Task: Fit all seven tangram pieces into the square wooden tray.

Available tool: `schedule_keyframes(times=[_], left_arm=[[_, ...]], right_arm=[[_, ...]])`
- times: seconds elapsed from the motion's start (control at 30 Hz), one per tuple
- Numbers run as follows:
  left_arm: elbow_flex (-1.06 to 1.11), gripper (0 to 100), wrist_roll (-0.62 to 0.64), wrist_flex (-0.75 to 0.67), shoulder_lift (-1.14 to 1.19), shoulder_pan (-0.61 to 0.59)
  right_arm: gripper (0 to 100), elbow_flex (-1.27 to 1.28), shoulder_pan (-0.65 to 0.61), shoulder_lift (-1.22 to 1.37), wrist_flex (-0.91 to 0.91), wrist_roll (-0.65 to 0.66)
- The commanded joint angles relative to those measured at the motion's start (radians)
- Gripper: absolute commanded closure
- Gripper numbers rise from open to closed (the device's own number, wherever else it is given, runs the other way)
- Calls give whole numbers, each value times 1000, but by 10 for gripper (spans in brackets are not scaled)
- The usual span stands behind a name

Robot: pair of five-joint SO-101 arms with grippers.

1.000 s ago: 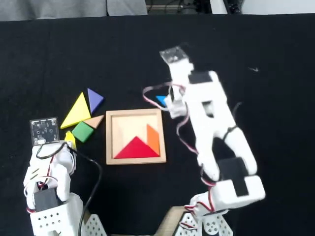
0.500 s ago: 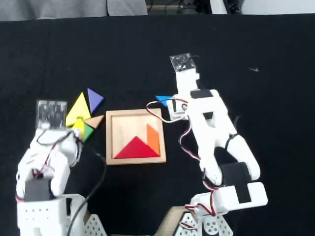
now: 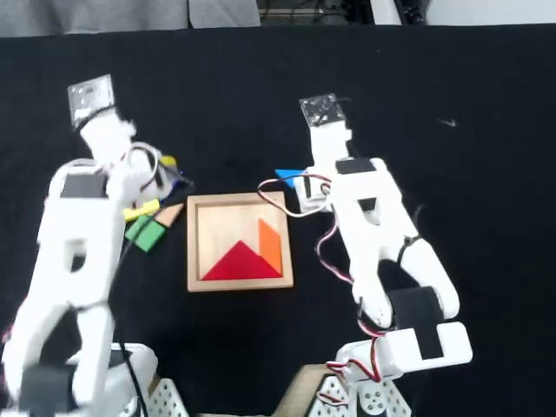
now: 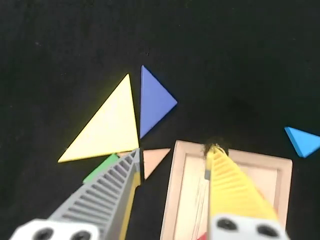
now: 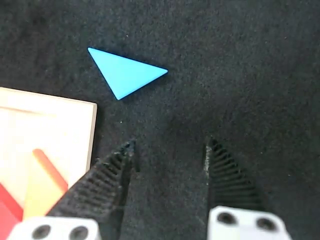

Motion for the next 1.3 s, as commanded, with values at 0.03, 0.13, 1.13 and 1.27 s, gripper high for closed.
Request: schedule_keyframes(times=[0.03, 0.13, 1.13, 1.27], left_arm=[[-263, 784, 18, -5, 272, 10], [-369, 805, 18, -2, 425, 1], [-935, 727, 104, 244, 1033, -47], [-940, 727, 43, 278, 1049, -41]], right_arm=[[790, 10, 14, -54, -28, 2], [790, 13, 14, -54, -40, 2], [790, 16, 9, -54, -40, 49], [790, 16, 9, -54, -40, 49]])
